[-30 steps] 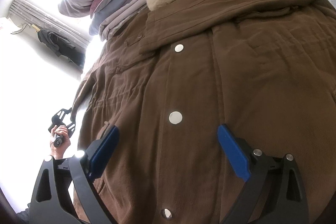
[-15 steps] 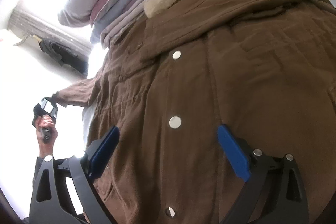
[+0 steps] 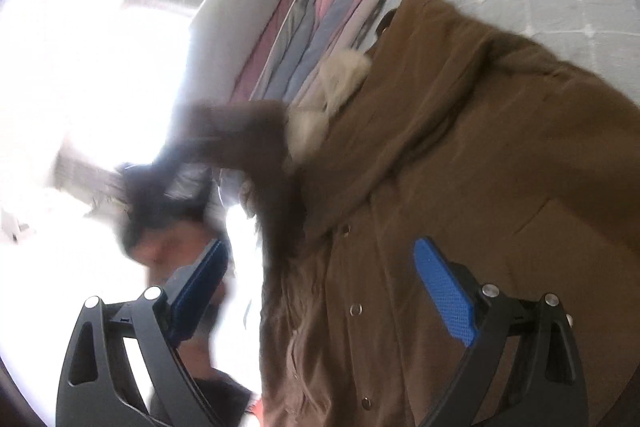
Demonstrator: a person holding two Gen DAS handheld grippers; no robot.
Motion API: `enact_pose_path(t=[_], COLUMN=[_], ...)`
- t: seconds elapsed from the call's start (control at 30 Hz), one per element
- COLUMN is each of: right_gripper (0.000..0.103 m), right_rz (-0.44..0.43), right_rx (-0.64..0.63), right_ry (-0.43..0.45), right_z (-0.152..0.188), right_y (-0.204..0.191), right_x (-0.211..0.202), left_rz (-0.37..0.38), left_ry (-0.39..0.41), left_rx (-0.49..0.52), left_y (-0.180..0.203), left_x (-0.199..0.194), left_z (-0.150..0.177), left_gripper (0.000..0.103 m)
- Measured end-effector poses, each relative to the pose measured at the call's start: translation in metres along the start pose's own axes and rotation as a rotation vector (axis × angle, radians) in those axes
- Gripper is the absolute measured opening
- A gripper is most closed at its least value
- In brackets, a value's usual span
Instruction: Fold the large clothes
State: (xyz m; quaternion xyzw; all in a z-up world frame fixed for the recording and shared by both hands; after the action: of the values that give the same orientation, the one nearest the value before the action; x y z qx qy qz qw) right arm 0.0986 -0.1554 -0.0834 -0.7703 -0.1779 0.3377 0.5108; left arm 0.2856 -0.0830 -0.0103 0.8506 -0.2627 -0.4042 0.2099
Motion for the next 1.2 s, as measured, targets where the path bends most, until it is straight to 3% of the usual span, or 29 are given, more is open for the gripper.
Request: enact_pose_path(t=[0.07, 0.1, 0.13, 0.17, 0.2, 0.27, 0.37, 0.4, 0.47, 0.53, 0.6, 0.67, 0.77, 0.87, 0.93, 1.0, 1.1, 1.2], right_gripper=[0.091, 0.091, 0.091, 0.091, 0.091, 0.091, 0.091, 0.091, 0.091, 0.091, 0.091, 0.091, 0.091, 0.091, 0.091, 0.091, 0.091, 0.097], right_rz=[-0.026, -0.039, -0.057, -0.073, -0.096, -0.129, -0.161, -0.167, -0.158, -0.133, -0.090, -0.060, -0.026, -0.017, -0.010, -0.006, 0.004, 0.122], right_rx=[0.032, 0.042, 0.052, 0.058, 0.065, 0.069, 0.063, 0.066, 0.071, 0.073, 0.054, 0.058, 0.078, 0.054, 0.029, -0.018, -0.212, -0.474], right_ry=[0.003, 0.003, 0.003, 0.003, 0.001, -0.004, 0.001, 0.011, 0.030, 0.042, 0.028, 0.001, -0.011, -0.005, -0.012, -0.068, -0.180, -0.106], right_z=[-0.005, -0.006, -0.007, -0.008, -0.007, -0.007, -0.010, -0.011, -0.013, -0.012, -0.009, -0.004, -0.002, -0.002, 0.001, 0.004, 0.019, 0.032], right_y=[0.003, 0.004, 0.002, 0.001, -0.002, -0.006, -0.011, -0.012, -0.009, -0.006, -0.002, 0.007, 0.019, 0.017, 0.012, 0.003, -0.024, -0.020], right_x=[-0.007, -0.010, -0.012, -0.015, -0.018, -0.022, -0.033, -0.037, -0.041, -0.043, -0.036, -0.026, -0.016, -0.019, -0.021, -0.021, -0.043, -0.107], left_rz=[-0.178, -0.222, -0.254, -0.270, -0.265, -0.268, -0.176, -0.114, -0.082, -0.131, -0.235, -0.218, -0.163, -0.150, -0.151, -0.167, -0.206, -0.256], left_ry=[-0.195, -0.295, -0.299, -0.225, -0.229, -0.247, -0.155, -0.098, -0.065, -0.166, -0.319, -0.258, -0.235, -0.167, -0.146, -0.133, -0.135, -0.116], left_rx=[0.047, 0.045, 0.063, 0.127, 0.165, 0.225, 0.271, 0.260, 0.230, 0.184, 0.159, 0.174, 0.159, 0.208, 0.219, 0.199, 0.140, 0.077], left_y=[-0.012, -0.021, -0.023, -0.015, -0.007, 0.007, 0.038, 0.046, 0.048, 0.033, 0.003, 0.008, 0.026, 0.037, 0.034, 0.011, -0.035, -0.091], left_x=[0.073, 0.103, 0.110, 0.106, 0.104, 0.098, 0.067, 0.053, 0.053, 0.082, 0.121, 0.110, 0.072, -0.002, -0.061, -0.118, -0.192, -0.257], left_z=[0.045, 0.071, 0.080, 0.081, 0.082, 0.080, 0.059, 0.050, 0.048, 0.052, 0.078, 0.082, 0.082, 0.081, 0.092, 0.105, 0.134, 0.161], left_gripper=[0.013, 0.015, 0.018, 0.022, 0.029, 0.033, 0.042, 0.049, 0.057, 0.058, 0.058, 0.058, 0.058, 0.058, 0.073, 0.079, 0.083, 0.086])
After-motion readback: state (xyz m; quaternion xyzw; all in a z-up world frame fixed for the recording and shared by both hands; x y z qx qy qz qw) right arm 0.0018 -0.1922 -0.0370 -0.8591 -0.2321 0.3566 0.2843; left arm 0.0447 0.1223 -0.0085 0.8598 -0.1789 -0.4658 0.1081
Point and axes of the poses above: each gripper's, at about its wrist camera, not at the fingertips, and x roughly the way its jaws point, y to its right, z to its underside, the point moved 6 cm from there along x, roughly the way its jaws point, and after that the axes turned 1 degree about x, right-handed, at the moved point
